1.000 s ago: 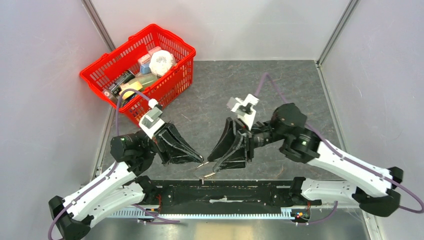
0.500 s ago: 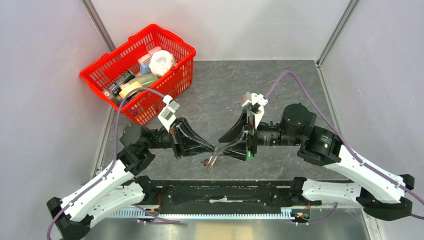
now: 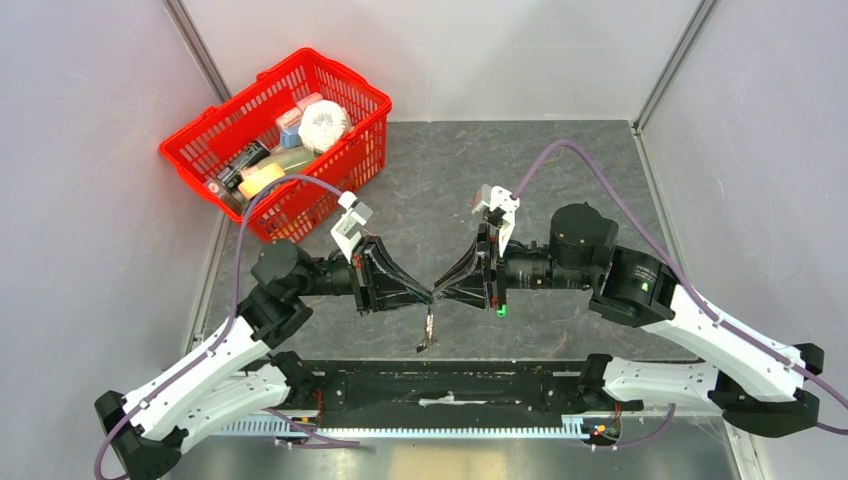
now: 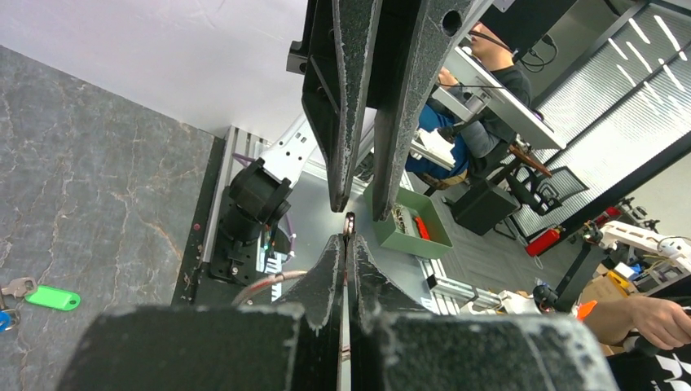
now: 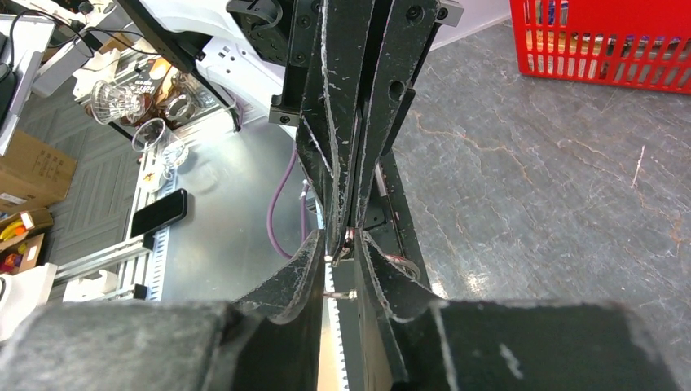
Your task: Put the keys on the keyring
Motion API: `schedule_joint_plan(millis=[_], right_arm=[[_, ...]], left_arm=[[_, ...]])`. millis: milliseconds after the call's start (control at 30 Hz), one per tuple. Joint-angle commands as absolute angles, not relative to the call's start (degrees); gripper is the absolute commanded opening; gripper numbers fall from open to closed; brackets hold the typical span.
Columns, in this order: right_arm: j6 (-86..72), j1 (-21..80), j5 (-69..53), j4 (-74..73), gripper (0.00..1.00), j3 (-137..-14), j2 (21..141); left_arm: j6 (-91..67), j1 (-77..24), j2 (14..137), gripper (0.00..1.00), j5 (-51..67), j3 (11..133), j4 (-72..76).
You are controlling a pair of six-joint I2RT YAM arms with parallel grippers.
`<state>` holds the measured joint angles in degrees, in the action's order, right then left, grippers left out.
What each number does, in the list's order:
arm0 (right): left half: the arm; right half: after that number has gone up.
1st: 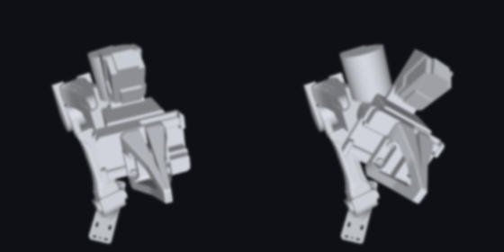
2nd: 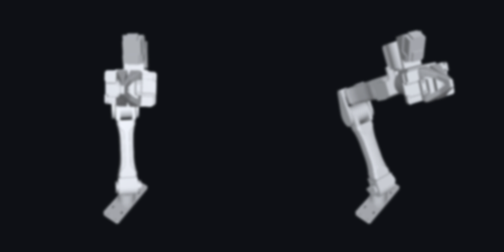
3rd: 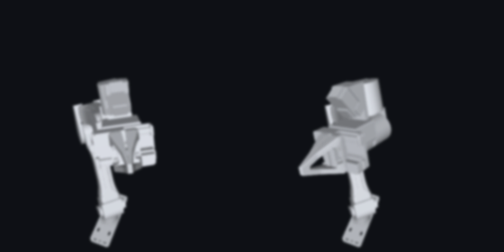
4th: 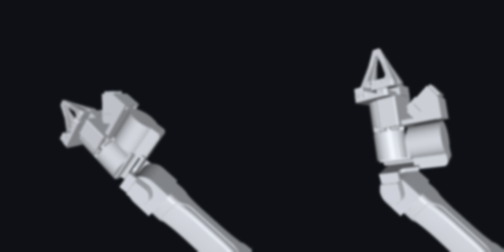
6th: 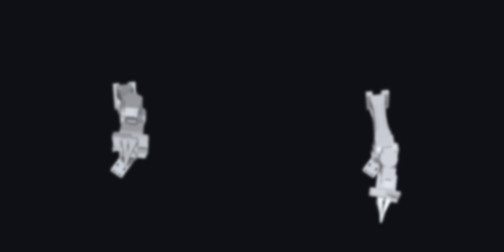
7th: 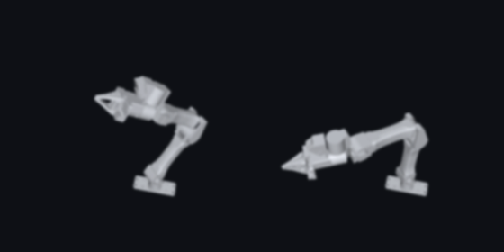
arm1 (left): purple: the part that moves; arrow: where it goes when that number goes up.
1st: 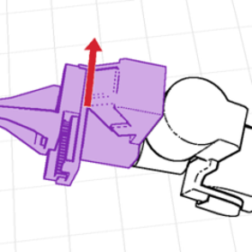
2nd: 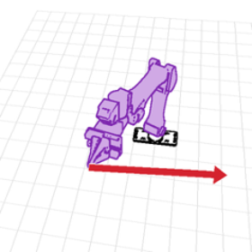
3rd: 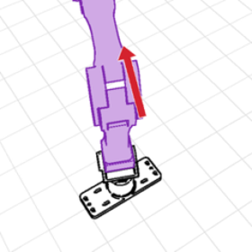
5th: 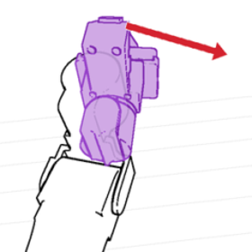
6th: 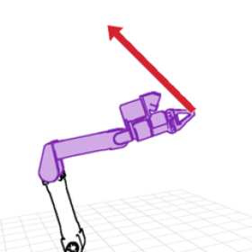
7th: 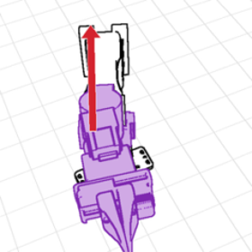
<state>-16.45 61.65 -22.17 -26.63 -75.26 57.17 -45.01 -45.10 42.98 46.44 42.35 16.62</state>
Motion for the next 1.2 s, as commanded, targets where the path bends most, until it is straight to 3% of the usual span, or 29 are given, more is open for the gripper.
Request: schedule_joint_plan(millis=[0, 333, 467, 633, 933, 1133, 1167], right_arm=[[-16.4, 61.7, -22.7, -26.2, 0.26, -77.6, 56.8], [-17.3, 61.7, -22.7, -26.2, 0.24, -77.5, 58.0], [-17.5, 61.7, -23.3, -25.8, 0.19, -77.6, 58.1], [-17.6, 61.7, -23.3, -25.5, 0.0, -77.8, 57.9], [-18.3, 61.7, -23.3, -23.5, 0.0, -77.0, 56.8], [-19.4, 61.7, -19.1, -23.7, 0.0, -76.9, 56.7], [-19.6, 61.7, -18.1, -23.9, 0.0, -76.9, 56.8]], left_arm=[[-42.4, -45.2, 42.6, 0.02, 45.8, 44.7, 17.5], [-42.6, -45.2, 42.7, 0.02, 45.9, 45.2, 18.4], [-42.6, -45.2, 42.7, 0.02, 45.9, 45.2, 18.5], [-42.6, -45.2, 42.5, 0.02, 46.2, 44.9, 18.6], [-43.4, -45.2, 42.0, 0.03, 48.2, 43.9, 20.3], [-39.5, -45.2, 39.1, 0.49, 43.3, 43.9, 14.3], [-37.3, -45.2, 38.4, 0.53, 40.9, 44.0, 11.4]])
